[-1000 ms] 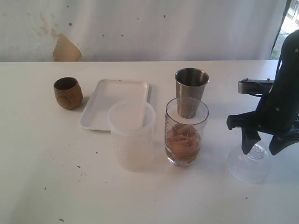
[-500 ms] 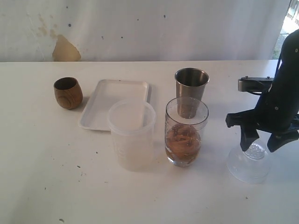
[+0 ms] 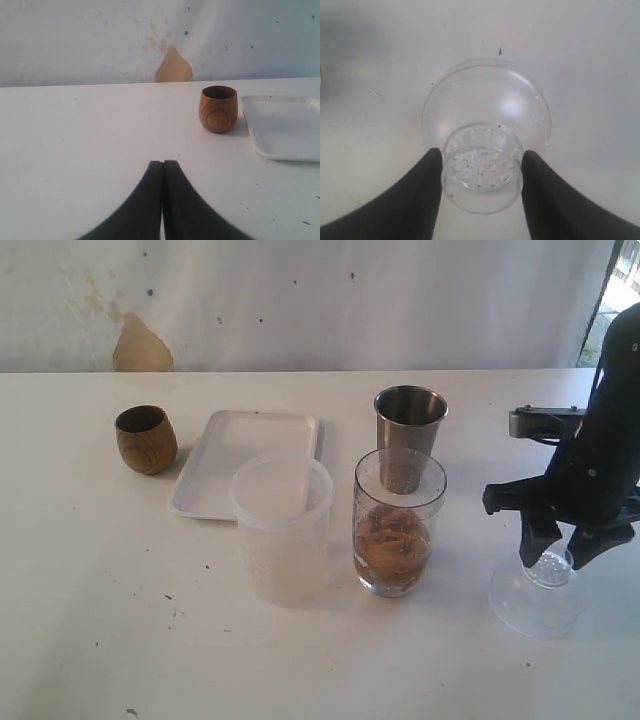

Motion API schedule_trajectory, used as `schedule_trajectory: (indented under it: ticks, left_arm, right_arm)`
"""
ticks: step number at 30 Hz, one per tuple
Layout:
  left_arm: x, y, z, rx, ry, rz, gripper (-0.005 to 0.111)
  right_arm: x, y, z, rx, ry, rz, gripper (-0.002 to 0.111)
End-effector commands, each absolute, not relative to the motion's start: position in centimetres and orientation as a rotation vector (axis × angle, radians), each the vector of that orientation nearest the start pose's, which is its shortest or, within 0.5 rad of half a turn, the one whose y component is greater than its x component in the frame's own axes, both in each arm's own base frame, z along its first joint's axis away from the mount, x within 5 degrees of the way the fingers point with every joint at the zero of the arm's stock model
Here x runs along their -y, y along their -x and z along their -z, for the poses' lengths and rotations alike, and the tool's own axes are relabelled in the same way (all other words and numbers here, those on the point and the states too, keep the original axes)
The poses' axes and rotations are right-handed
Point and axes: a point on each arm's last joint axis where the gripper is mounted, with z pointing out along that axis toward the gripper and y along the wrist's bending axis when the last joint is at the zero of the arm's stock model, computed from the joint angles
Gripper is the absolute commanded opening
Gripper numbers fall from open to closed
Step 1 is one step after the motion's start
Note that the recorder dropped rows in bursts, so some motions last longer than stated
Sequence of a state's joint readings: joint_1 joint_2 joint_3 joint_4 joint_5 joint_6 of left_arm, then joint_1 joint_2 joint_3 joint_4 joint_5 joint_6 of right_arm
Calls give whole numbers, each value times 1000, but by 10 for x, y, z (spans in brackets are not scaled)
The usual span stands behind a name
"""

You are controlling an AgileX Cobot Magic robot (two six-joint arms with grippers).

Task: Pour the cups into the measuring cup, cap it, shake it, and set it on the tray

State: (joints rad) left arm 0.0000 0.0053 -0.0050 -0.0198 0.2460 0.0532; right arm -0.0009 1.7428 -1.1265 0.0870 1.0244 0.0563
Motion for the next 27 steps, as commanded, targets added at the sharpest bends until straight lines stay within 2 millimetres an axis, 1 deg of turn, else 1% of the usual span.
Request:
schedule_trajectory:
  ticks: [1,3,4,5,6,7,8,9,10,11,13,14,16,19,24,27]
  left_arm:
    - [0,-55,-192,-1720,-31,-19,0]
    - [0,-55,-192,-1720,-31,-19,0]
    - [0,-55,-192,-1720,-31,-19,0]
    - [0,-55,-192,-1720,-31,-19,0]
    - [0,-55,-192,-1720,-31,-19,0]
    - [0,-55,-192,-1720,-31,-19,0]
    - [0,-55,-192,-1720,-31,-19,0]
    - [0,-55,-192,-1720,-31,-19,0]
    - [0,-55,-192,-1720,-31,-19,0]
    - [0,-55,-192,-1720,-31,-19,0]
    - [0,-55,-192,-1720,-31,-19,0]
    - [0,-55,-192,-1720,-31,-19,0]
    - [0,-55,-192,-1720,-31,-19,0]
    - [0,-55,-192,-1720,-31,-19,0]
    - [0,-55,-192,-1720,-31,-19,0]
    - [0,-55,-192,-1720,-31,-19,0]
  right_arm:
    - [-4,-313,-209,-3179,-92,-123,0]
    - [-4,-312,-218,-3228,-71,-130,0]
    - [-4,-319,-232,-3174,-65,-125,0]
    - [-4,-320,-240,-3143,-64,-129,0]
    - [-4,-320,-260,-3073,-88,-132,0]
    - [-5,-319,-269,-3044,-99,-141,0]
    - [-6,-316,-290,-2972,-110,-160,0]
    - [-6,-314,-299,-2941,-121,-168,0]
    - [-9,-308,-318,-2877,-143,-207,0]
    - [-11,-303,-329,-2839,-155,-246,0]
    - [-15,-293,-342,-2792,-181,-321,0]
    - [-18,-290,-347,-2776,-182,-345,0]
    - [-30,-279,-359,-2740,-129,-388,0]
    - [-57,-271,-365,-2729,-23,-462,0]
    - [-87,-273,-362,-2759,59,-504,0]
    - [-96,-281,-365,-2754,83,-496,0]
